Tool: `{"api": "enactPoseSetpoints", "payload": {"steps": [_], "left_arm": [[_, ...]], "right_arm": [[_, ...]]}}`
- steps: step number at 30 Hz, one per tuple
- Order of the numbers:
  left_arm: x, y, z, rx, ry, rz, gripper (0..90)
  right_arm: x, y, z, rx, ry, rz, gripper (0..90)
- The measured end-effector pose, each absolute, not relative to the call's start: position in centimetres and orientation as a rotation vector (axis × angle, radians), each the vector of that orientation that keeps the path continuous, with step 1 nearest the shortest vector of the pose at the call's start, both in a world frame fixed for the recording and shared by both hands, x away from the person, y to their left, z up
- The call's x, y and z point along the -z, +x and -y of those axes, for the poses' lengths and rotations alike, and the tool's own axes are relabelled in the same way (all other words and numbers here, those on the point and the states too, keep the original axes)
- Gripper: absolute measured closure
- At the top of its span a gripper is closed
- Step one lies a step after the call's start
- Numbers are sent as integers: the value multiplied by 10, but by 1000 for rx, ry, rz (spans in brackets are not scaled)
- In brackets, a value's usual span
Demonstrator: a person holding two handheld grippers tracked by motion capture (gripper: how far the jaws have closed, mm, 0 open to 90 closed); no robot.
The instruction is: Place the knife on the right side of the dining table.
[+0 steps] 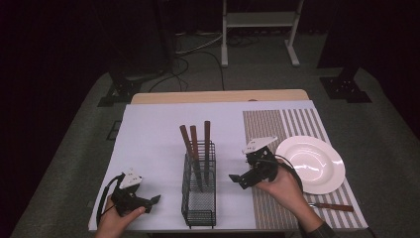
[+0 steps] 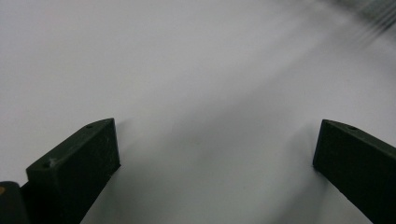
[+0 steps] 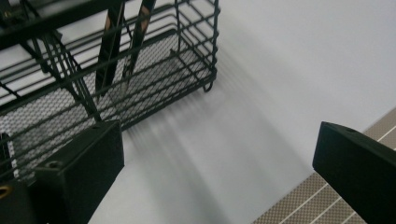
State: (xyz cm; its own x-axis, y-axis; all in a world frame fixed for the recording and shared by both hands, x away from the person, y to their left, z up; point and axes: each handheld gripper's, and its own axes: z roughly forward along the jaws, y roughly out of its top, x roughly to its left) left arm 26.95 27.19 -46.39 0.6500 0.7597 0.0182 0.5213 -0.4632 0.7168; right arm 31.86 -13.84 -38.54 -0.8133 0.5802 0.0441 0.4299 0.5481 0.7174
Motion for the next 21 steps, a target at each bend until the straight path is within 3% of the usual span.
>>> {"api": "enactPoseSetpoints", "payload": {"steps": [21], "left_arm": [[464, 270, -272, -441, 2171, -989, 0]], "right_arm": [[347, 336, 139, -1263, 842, -2490, 11]]}}
